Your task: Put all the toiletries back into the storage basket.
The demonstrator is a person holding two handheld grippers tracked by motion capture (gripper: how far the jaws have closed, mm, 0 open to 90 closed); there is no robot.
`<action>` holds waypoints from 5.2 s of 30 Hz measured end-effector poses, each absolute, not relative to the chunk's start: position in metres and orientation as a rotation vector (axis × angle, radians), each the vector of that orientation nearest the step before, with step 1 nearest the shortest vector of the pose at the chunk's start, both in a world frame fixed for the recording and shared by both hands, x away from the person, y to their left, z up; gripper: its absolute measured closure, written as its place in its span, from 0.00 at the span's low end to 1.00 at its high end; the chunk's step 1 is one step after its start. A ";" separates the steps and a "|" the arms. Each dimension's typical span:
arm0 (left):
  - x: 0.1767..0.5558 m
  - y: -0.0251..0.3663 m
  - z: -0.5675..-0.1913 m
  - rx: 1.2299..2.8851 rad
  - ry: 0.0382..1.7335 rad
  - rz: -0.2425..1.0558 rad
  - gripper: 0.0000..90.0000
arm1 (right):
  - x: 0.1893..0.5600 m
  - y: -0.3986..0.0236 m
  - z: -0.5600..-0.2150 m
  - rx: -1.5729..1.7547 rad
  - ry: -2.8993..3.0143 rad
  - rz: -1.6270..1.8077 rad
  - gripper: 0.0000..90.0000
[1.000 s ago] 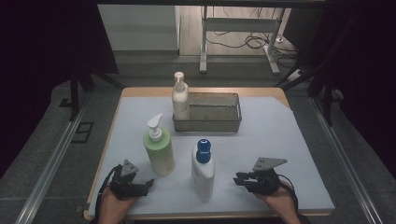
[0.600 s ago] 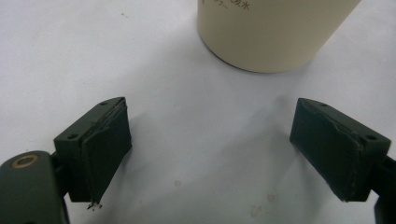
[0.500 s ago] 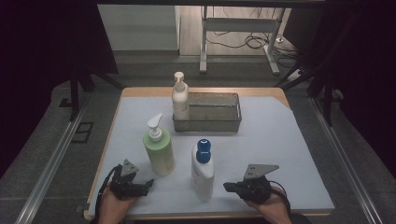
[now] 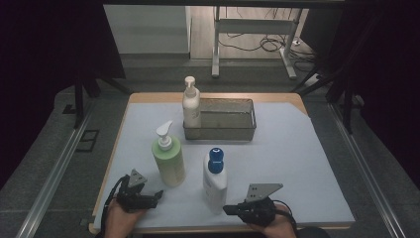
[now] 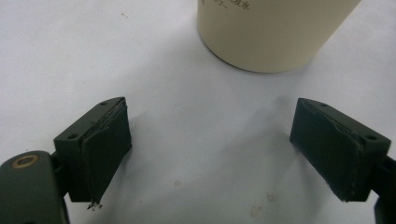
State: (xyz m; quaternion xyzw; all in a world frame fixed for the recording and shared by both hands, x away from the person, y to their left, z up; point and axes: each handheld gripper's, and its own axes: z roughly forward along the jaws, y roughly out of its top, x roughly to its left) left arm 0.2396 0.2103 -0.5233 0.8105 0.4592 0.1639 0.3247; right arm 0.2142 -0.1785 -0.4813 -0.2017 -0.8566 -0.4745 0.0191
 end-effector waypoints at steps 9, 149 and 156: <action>0.240 0.210 -0.523 2.125 1.204 0.430 0.13 | 0.213 -0.161 -0.486 -0.595 -2.690 -1.493 0.99; 0.240 0.210 -0.523 2.127 1.205 0.425 0.13 | 0.266 -0.134 -0.429 -0.742 -2.895 -1.511 0.44; 0.240 0.210 -0.523 2.125 1.205 0.427 0.13 | 0.272 -0.138 -0.415 -0.788 -2.886 -1.538 0.44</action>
